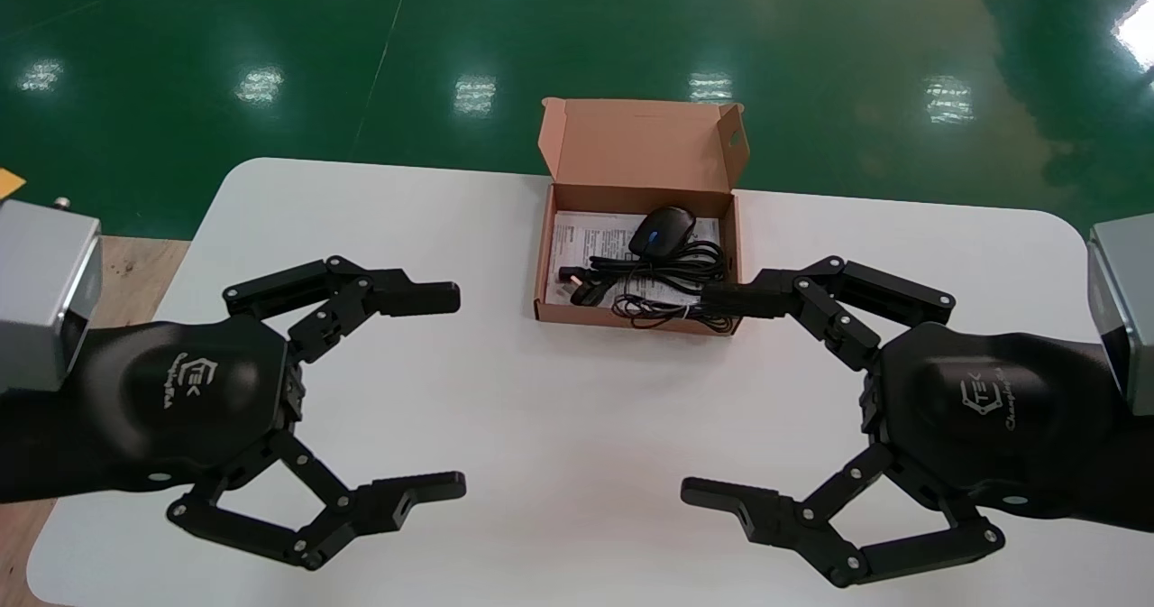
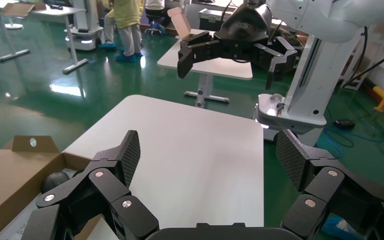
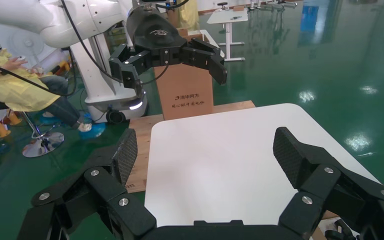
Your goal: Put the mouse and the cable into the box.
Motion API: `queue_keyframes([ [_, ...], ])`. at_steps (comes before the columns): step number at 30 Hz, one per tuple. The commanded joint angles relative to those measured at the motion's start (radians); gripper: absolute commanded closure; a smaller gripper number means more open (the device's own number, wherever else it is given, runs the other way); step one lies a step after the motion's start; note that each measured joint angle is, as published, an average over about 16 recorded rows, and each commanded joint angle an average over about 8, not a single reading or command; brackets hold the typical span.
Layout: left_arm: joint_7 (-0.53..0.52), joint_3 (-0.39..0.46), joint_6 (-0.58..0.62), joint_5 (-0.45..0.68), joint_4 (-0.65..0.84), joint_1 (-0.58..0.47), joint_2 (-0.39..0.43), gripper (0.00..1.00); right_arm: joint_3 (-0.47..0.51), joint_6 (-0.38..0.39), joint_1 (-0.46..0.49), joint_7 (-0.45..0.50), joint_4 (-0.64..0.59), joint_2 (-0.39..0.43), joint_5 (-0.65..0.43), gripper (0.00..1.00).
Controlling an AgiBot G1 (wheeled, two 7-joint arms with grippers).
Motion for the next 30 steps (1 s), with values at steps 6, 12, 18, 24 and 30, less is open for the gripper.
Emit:
queue_keyframes([
  [6, 0.000, 0.000, 0.000, 0.000, 0.000, 0.000, 0.000, 0.00, 0.000, 0.000, 0.000, 0.000, 0.000, 0.000, 0.000, 0.00],
  [12, 0.000, 0.000, 0.000, 0.000, 0.000, 0.000, 0.000, 0.00, 0.000, 0.000, 0.000, 0.000, 0.000, 0.000, 0.000, 0.00],
  [18, 0.000, 0.000, 0.000, 0.000, 0.000, 0.000, 0.000, 0.00, 0.000, 0.000, 0.000, 0.000, 0.000, 0.000, 0.000, 0.00],
  [24, 0.000, 0.000, 0.000, 0.000, 0.000, 0.000, 0.000, 0.00, 0.000, 0.000, 0.000, 0.000, 0.000, 0.000, 0.000, 0.00],
  [30, 0.000, 0.000, 0.000, 0.000, 0.000, 0.000, 0.000, 0.00, 0.000, 0.000, 0.000, 0.000, 0.000, 0.000, 0.000, 0.00],
])
